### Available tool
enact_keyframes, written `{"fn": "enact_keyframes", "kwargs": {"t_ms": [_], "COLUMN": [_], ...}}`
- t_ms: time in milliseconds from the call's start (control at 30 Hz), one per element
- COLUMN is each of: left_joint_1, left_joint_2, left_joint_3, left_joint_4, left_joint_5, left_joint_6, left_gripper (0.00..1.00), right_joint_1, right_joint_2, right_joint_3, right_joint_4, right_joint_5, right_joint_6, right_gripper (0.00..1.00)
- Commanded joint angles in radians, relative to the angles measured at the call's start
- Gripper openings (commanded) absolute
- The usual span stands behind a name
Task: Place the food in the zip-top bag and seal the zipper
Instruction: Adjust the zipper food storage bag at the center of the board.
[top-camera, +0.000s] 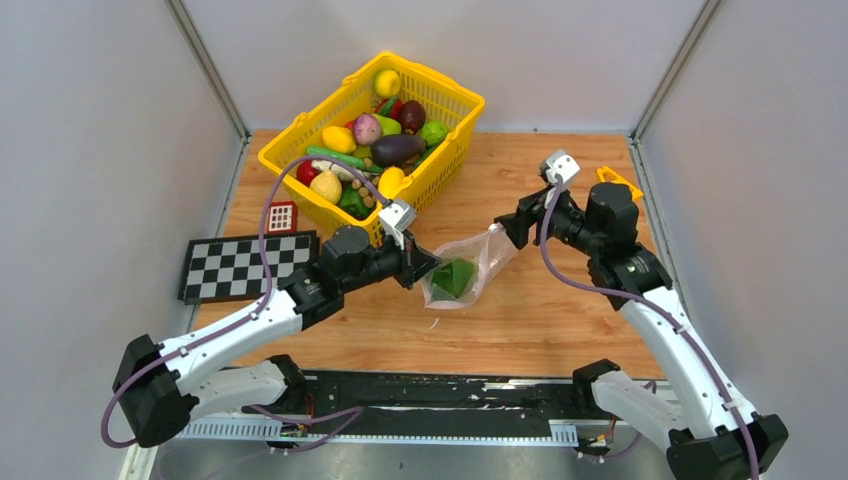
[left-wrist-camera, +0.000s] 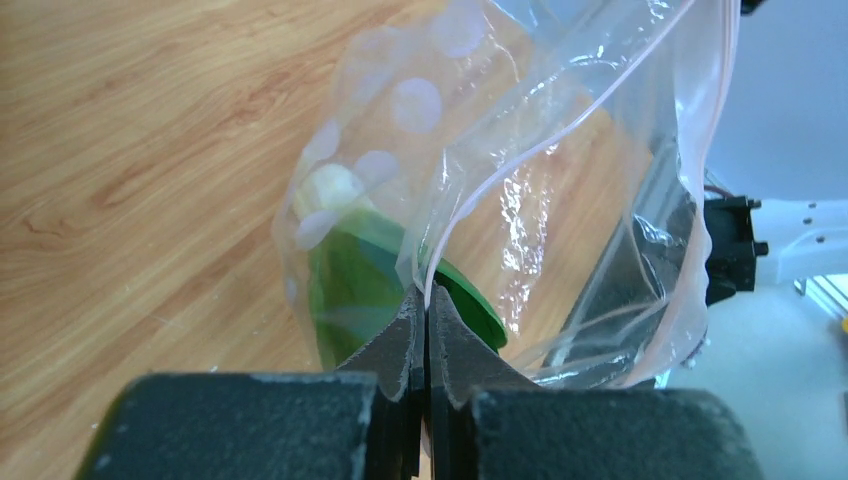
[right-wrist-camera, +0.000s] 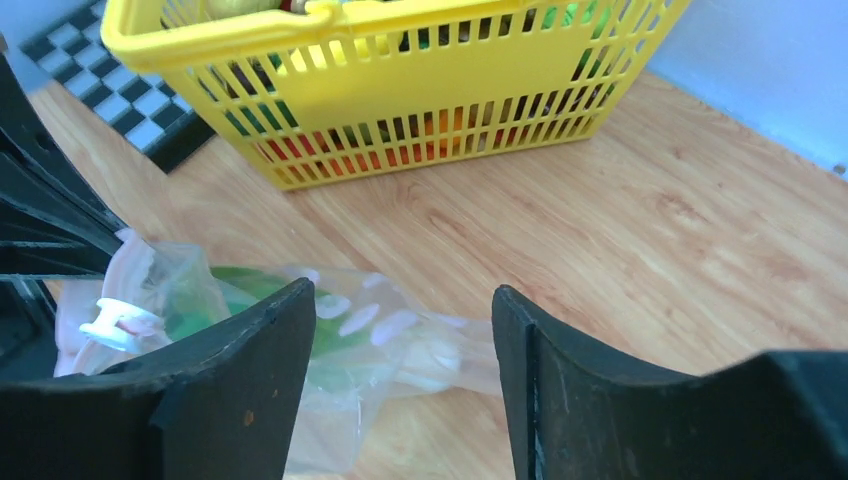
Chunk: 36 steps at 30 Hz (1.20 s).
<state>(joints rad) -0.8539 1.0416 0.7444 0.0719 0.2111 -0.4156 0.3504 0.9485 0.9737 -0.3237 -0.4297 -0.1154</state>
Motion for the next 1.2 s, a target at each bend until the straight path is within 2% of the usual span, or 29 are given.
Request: {"fn": "enact_keyframes", "kwargs": {"t_ms": [0,67,167,333,467,567,733,933,1067,1167], "left_joint_1": [0.004,0.004,0.003,0.003,0.003,0.004,0.004,0.004,0.004,0.004], "left_joint_2": [-0.031,-0.03,-0.031,-0.034,-0.043,-0.048,-0.045,-0.042,-0.041,-0.04], "left_joint_3": [-0.005,-0.009,-0.015,-0.018,-0.023,-0.023,-0.016,-0.013,-0.013,-0.011], "left_joint_4": [0.148,0.155,0.176,0.192,0.207,0.207,0.204,0.201,0.203,0.204], "left_joint_5": [-0.066,-0.077,-0.088,-0.108,-0.13,-0.145,-0.15,-0.167,-0.172,-0.163], "left_joint_6": [-0.053,-0.055,-0.069,-0.091,-0.107,-0.107,-0.118,-0.134,-0.14,-0.139], "left_gripper": [0.0,0.0,0.0,0.0,0.0,0.0,0.0,0.0,0.0,0.0], "right_joint_1": [-0.001,-0.001,0.0,-0.001,-0.001,0.001,0.027,0.17,0.345,0.385], "right_joint_2": [-0.05,-0.062,-0.097,-0.146,-0.107,-0.089,-0.095,-0.098,-0.052,-0.038], "right_joint_3": [0.071,0.11,0.145,0.18,0.278,0.293,0.272,0.263,0.261,0.236], "right_joint_4": [-0.037,-0.09,-0.135,-0.17,-0.289,-0.321,-0.357,-0.387,-0.406,-0.386], "right_joint_5": [0.114,0.154,0.13,0.14,0.111,0.006,-0.062,0.002,0.189,0.33], "right_joint_6": [0.183,0.28,0.378,0.45,0.463,0.49,0.564,0.59,0.6,0.625], "right_gripper": [0.68,0.7,0.75,0.81,0.81,0.67,0.55,0.53,0.53,0.51]}}
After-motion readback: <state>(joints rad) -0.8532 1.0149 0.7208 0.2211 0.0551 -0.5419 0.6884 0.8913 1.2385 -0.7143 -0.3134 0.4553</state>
